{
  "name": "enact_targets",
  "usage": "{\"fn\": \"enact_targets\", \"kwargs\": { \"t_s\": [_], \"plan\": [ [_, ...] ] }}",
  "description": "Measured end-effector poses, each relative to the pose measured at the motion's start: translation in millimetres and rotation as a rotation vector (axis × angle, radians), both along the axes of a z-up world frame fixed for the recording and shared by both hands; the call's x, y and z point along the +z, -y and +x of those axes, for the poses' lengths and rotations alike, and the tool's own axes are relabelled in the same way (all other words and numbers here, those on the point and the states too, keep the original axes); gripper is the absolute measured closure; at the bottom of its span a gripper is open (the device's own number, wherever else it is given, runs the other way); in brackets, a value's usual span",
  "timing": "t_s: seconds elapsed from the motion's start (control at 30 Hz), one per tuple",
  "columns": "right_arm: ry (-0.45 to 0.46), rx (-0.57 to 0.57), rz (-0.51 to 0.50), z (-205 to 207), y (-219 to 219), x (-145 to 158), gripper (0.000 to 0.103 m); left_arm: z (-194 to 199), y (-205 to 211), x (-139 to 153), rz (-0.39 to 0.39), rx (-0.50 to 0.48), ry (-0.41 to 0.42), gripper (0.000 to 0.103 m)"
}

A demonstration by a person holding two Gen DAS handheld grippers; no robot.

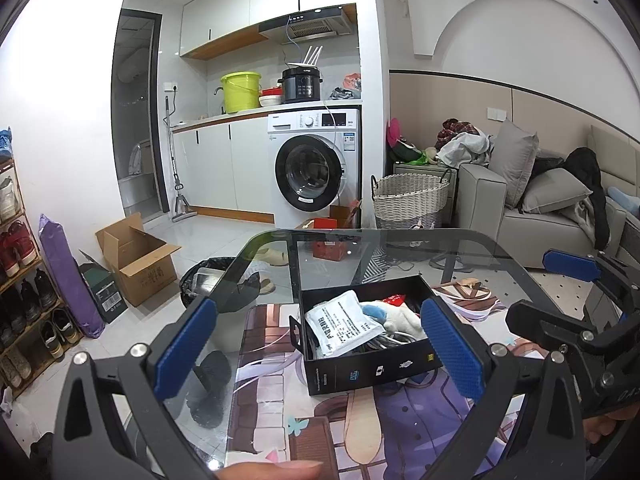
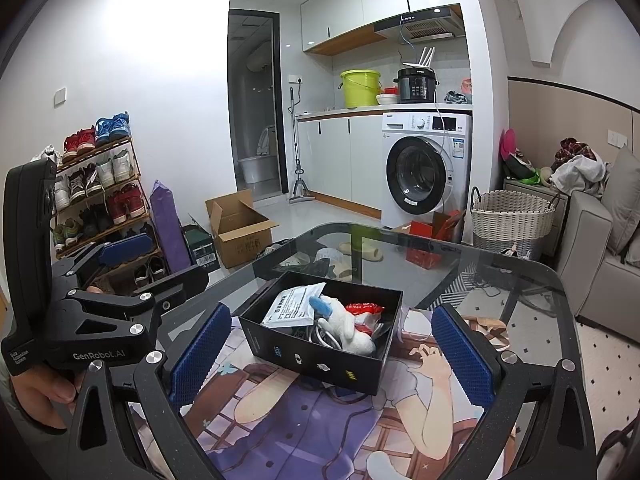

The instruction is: Organize soft objects

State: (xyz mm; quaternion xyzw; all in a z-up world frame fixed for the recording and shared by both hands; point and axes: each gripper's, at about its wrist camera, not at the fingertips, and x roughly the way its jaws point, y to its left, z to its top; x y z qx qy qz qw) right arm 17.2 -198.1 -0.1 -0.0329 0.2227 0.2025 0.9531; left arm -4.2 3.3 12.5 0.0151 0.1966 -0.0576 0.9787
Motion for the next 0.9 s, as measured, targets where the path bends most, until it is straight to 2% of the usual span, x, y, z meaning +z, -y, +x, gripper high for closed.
{"fn": "enact_targets", "kwargs": {
  "t_s": [0.9],
  "plan": [
    [-0.001,0.001,-0.003,0.1,0.5,1.0,0.001,3.4,-0.7,-1.0,0.009,0.014,-0.024,0.0]
  ]
}}
